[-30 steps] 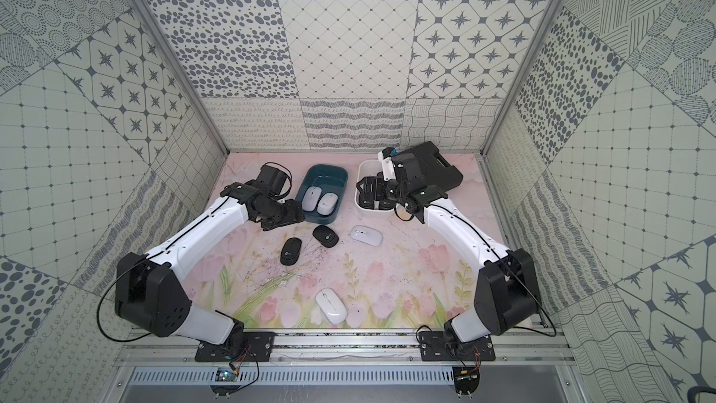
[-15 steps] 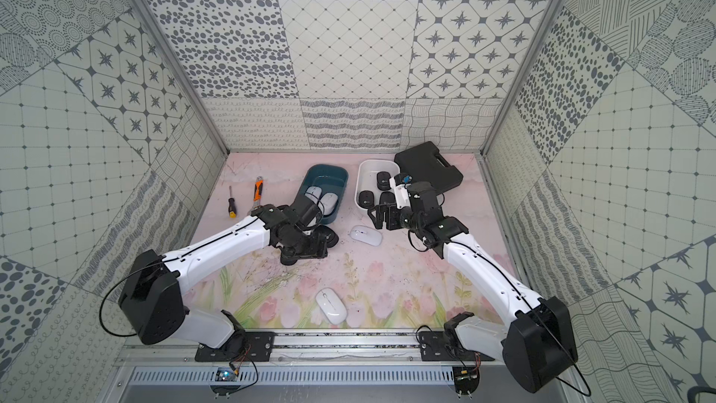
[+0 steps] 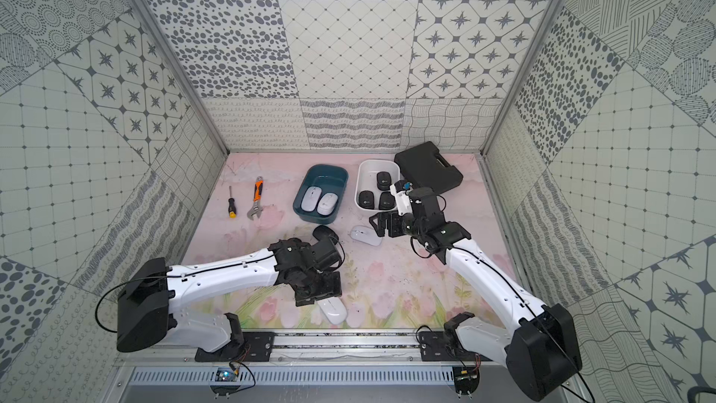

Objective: Place the mice by color into the storage box
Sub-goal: Pick up the mouse from the center of the board.

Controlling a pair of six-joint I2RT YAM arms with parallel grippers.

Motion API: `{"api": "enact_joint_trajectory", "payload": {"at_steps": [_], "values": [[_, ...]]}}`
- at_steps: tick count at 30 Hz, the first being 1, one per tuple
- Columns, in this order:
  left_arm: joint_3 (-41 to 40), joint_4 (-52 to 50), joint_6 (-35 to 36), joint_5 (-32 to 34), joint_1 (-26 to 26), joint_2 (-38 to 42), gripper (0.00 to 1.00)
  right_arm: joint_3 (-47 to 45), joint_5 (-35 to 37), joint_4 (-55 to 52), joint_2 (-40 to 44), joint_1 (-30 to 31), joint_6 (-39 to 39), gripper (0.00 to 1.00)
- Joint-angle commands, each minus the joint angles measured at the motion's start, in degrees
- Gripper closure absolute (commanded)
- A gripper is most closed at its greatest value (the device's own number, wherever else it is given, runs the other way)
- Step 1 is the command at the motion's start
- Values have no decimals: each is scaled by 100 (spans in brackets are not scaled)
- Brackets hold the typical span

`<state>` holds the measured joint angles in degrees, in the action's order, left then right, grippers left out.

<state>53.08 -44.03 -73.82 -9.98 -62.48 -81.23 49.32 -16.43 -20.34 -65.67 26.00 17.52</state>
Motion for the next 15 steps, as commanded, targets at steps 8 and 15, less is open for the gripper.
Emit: {"api": "enact_joint_trajectory", "payload": {"at_steps": [8, 15], "values": [[159, -49, -3019, 524, -714, -390, 13, -130, -272, 173, 347, -7, -272, 1], [355, -381, -3380, 844, -810, -717, 13, -310, -426, 246, 533, -10, -342, 1]]}}
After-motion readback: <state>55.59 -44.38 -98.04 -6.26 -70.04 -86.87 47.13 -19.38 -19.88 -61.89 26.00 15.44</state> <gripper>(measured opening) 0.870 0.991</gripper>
